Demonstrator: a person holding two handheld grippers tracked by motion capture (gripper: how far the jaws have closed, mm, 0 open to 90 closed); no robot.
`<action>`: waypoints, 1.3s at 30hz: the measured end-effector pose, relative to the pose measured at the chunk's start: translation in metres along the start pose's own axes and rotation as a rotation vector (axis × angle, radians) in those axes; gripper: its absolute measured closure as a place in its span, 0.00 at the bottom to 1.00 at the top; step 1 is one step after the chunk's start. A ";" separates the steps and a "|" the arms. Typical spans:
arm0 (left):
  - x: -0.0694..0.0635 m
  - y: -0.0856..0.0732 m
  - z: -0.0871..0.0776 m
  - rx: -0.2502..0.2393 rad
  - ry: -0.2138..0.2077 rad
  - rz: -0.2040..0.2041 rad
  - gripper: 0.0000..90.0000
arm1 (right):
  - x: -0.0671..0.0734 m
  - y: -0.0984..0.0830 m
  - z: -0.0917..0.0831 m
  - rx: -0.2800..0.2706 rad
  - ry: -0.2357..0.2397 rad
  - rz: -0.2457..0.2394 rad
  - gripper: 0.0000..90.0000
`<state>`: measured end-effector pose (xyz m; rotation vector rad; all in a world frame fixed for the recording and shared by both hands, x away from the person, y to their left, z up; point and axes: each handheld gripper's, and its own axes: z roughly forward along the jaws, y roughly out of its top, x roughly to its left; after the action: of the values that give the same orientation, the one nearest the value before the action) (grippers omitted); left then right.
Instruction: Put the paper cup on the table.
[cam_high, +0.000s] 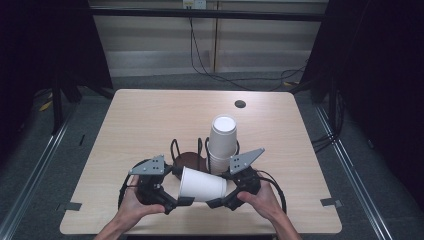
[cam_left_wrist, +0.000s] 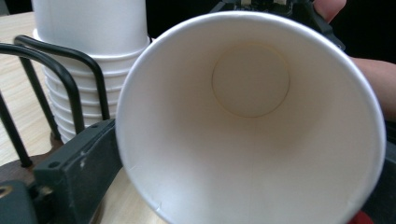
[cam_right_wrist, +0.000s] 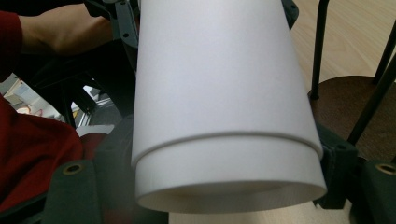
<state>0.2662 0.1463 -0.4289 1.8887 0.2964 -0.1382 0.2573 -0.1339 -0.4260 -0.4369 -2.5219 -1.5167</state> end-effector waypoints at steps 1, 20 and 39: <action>0.000 0.000 0.000 -0.001 -0.009 0.002 0.06 | 0.000 0.000 0.000 0.003 0.000 0.000 0.29; 0.005 0.000 0.000 0.015 -0.082 -0.037 0.12 | 0.000 -0.002 0.006 0.017 0.021 -0.003 0.28; 0.010 0.002 -0.005 0.044 -0.023 -0.060 0.15 | -0.006 -0.008 0.004 0.014 -0.045 0.030 0.16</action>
<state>0.2759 0.1520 -0.4278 1.9213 0.3363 -0.2082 0.2602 -0.1350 -0.4358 -0.5108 -2.5459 -1.4942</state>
